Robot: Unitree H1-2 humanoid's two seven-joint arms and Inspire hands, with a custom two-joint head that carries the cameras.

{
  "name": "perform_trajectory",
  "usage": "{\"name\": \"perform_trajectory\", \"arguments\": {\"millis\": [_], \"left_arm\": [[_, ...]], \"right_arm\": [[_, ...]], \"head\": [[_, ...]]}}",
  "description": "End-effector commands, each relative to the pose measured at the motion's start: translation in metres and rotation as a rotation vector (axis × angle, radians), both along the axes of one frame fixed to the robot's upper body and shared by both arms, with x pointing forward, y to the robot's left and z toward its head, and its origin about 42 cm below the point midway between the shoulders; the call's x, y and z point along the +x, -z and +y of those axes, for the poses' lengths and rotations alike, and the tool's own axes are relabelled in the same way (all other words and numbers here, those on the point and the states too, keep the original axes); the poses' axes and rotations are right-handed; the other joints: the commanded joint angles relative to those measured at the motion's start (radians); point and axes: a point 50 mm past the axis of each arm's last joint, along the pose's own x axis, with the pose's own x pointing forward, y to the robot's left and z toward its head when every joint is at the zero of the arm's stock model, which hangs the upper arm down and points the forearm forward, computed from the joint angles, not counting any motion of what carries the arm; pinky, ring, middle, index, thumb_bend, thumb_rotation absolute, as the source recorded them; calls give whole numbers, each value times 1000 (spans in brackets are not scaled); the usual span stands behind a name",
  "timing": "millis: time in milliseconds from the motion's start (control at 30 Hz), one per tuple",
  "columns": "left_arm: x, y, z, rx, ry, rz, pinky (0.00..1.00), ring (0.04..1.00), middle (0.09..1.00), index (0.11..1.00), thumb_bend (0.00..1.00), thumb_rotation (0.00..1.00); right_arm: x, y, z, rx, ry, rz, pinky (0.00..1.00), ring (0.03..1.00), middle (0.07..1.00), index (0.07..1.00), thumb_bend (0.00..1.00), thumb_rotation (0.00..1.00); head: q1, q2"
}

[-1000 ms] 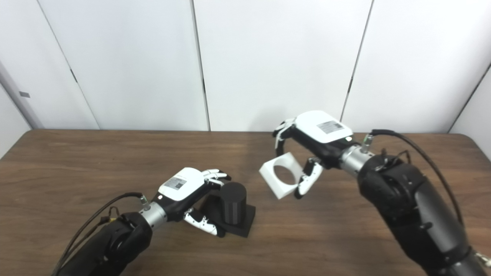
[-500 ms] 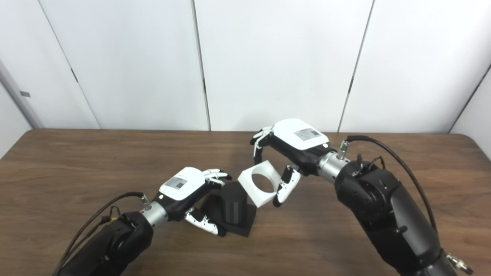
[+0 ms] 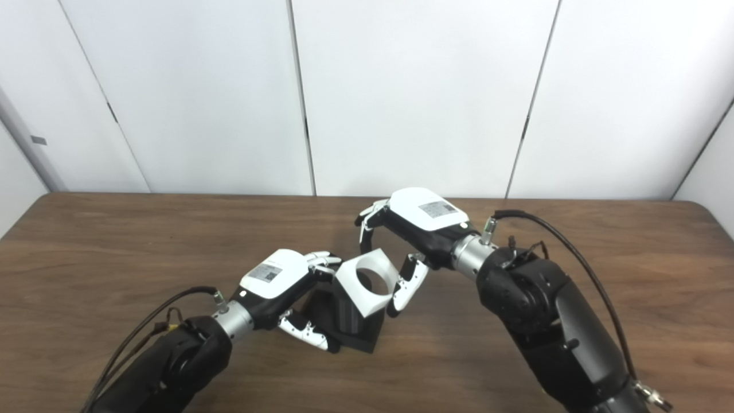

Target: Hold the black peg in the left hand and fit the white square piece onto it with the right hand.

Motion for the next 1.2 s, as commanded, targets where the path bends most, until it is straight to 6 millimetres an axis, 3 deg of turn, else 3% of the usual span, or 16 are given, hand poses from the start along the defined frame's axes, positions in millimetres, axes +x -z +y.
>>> {"name": "perform_trajectory", "arguments": {"millis": [0,700,1167], "left_arm": [[-11,31,-7,86,12,119,796,906,875,489,522,73],[-12,27,-9,82,15,113,789,910,878,489,523,73],[-13,27,-13,93,18,117,791,912,883,489,523,73]], "right_arm": [[6,-22,3,26,-7,-80,894,870,806,478,517,136],[8,-9,27,43,-51,-49,891,863,804,478,518,137],[7,4,56,10,-124,-11,914,867,801,477,516,138]], "head": [[1,0],[10,7],[14,13]]}}
